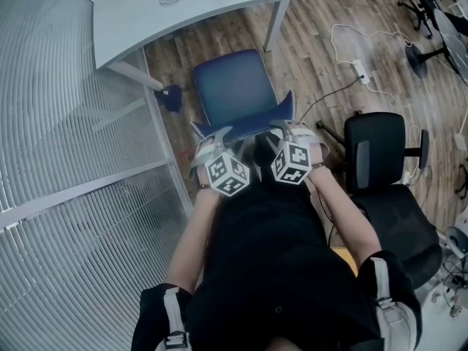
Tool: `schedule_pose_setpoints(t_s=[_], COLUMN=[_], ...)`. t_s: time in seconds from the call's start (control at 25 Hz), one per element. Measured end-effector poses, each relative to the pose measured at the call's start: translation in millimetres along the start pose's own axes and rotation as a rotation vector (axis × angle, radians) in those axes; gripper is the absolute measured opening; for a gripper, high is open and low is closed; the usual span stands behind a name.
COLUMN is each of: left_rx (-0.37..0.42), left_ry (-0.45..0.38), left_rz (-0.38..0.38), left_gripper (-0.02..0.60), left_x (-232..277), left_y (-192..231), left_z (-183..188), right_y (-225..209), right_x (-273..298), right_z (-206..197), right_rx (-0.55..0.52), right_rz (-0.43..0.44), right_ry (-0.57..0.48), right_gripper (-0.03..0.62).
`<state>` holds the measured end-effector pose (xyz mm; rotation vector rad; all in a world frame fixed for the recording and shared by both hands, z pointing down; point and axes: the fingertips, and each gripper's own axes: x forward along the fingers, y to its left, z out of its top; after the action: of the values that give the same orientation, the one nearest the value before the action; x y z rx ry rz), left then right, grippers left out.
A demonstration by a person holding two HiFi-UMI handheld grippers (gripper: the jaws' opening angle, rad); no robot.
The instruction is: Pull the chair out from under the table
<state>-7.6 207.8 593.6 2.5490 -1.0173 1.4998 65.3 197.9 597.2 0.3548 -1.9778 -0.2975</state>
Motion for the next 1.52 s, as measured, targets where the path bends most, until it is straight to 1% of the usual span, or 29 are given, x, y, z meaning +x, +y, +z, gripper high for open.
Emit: schedule_pose_setpoints(t_s=[0.24, 0.48, 0.56, 0.64, 0.72, 0.84, 1.0, 1.16, 1.28, 1.4, 1.52], left_rx=[-0.022, -0.081, -0.115, -0.166, -0.209, -0.248, -0.268, -0.284, -0.302, -0.318, -0.330], left_ry=[-0.051, -0.115, -0.147, -0.186, -0.222, -0.258, -0.288, -0.338, -0.375, -0.411, -0.434], left_rz=[0.044, 0.102, 0.126, 0.151, 0.180, 0.211, 0.228, 0.245, 0.250, 0.254, 0.254], left_gripper=[0.213, 0.205, 0.190, 0.184, 0.161, 0.138, 0.118, 0.087, 0.063, 0.032, 0.029], left_x=[-20.5, -45.6, -54.7, -64.6, -73.9, -84.4, -91.7, -101.4, -108.5, -116.3, -120.0], left_y=[16.1, 36.8, 47.9, 58.2, 67.3, 78.4, 84.2, 87.7, 90.6, 95.3, 97.6], left_z=[14.7, 24.9, 29.2, 33.0, 36.0, 39.9, 48.0, 61.0, 70.1, 77.5, 80.8], right_y=[-14.7, -32.8, -41.1, -48.2, -55.8, -66.7, -76.8, -85.7, -91.5, -97.5, -101.7], right_x=[-18.8, -41.7, -48.8, -57.0, -66.1, -77.0, -87.5, -100.9, -109.5, -115.8, -121.5], right_z=[17.1, 39.7, 48.1, 55.8, 62.4, 70.7, 75.0, 81.1, 87.7, 94.3, 95.5], right_rx=[-0.001, 0.029, 0.048, 0.076, 0.099, 0.119, 0.146, 0.192, 0.259, 0.295, 0.336], right_rz=[-0.047, -0.095, -0.106, -0.116, -0.132, -0.154, -0.170, -0.184, -0.161, -0.145, -0.140], right_ry=[-0.036, -0.098, -0.127, -0.162, -0.196, -0.236, -0.278, -0.334, -0.395, -0.446, -0.486], right_gripper=[0.121, 0.121, 0.120, 0.120, 0.112, 0.101, 0.096, 0.078, 0.058, 0.048, 0.020])
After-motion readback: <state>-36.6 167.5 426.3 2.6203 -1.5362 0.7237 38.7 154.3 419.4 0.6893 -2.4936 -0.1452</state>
